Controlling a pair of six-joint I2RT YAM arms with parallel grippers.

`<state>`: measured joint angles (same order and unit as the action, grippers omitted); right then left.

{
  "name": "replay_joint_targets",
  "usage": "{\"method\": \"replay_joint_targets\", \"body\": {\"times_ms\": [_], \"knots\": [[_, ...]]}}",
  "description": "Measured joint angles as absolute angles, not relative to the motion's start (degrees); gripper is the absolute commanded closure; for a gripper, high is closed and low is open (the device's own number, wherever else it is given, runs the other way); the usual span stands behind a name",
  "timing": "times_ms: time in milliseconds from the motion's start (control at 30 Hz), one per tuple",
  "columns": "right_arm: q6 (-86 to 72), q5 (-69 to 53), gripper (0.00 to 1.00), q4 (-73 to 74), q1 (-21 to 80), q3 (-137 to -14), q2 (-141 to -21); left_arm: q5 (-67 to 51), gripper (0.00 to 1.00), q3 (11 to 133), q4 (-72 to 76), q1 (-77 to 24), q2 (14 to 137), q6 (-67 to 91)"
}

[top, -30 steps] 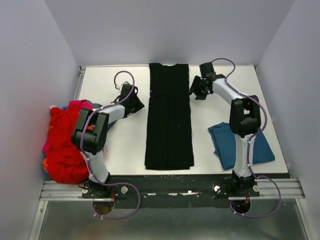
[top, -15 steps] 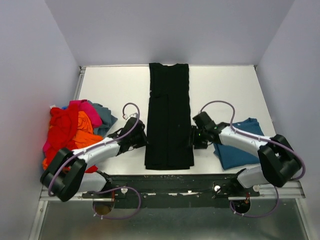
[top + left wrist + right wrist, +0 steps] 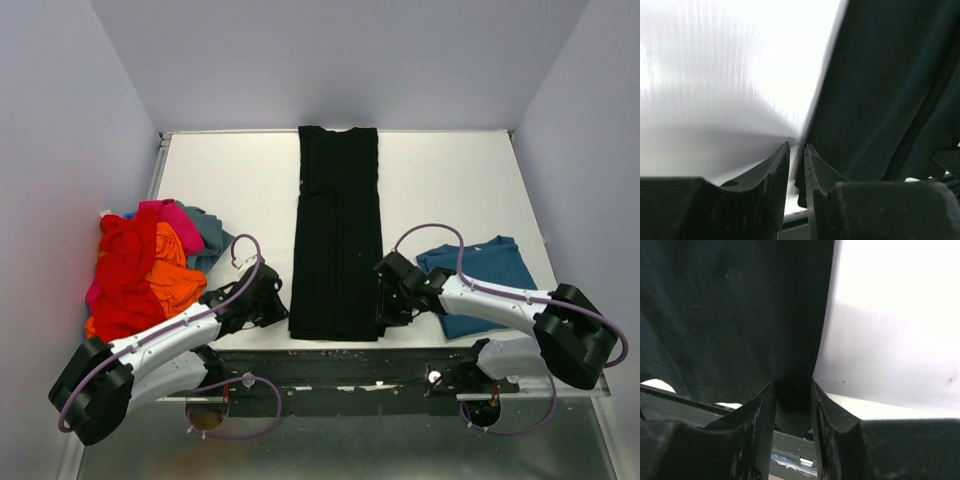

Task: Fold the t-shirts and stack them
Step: Grab the bottom of the folded rectangular tshirt with both arms

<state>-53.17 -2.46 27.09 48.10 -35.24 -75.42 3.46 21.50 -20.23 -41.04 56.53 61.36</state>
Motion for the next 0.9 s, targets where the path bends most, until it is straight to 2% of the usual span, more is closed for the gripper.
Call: {"method": "replay_joint_targets", "body": {"times_ms": [67, 167, 233, 300, 367, 600, 900], "knots": [[-53.8, -2.4, 0.6, 28.6, 48.4, -34.8, -74.5, 3.0, 0.67, 20.9, -21.3, -41.8, 55.5, 62.5], [-54.5, -2.4, 0.67, 30.5, 48.5, -33.3, -72.2, 2.3, 0.67, 20.4, -22.3, -42.1, 54.3, 63.4], [-54.8, -2.5, 0.67, 31.0, 48.6, -32.5, -71.2, 1.7, 0.66, 20.1, -22.4, -42.1, 53.9, 63.9], [-55.3, -2.5, 0.57, 31.0, 48.6, -31.9, -70.7, 0.8, 0.64, 20.1, -22.5, -42.1, 53.8, 64.2], [-55.5, -3.2, 0.53, 30.9, 48.6, -31.9, -70.6, -0.1, 0.61, 20.1, -22.5, -42.1, 53.8, 64.4], [-55.4, -3.8, 0.53, 32.1, 48.7, -31.9, -69.2, -2.5, 0.51, 20.1, -22.7, -42.1, 53.6, 64.4], [-54.8, -3.1, 0.6, 33.8, 48.5, -32.5, -67.9, -3.9, 0.53, 20.0, -22.2, -42.1, 52.9, 64.6]]}}
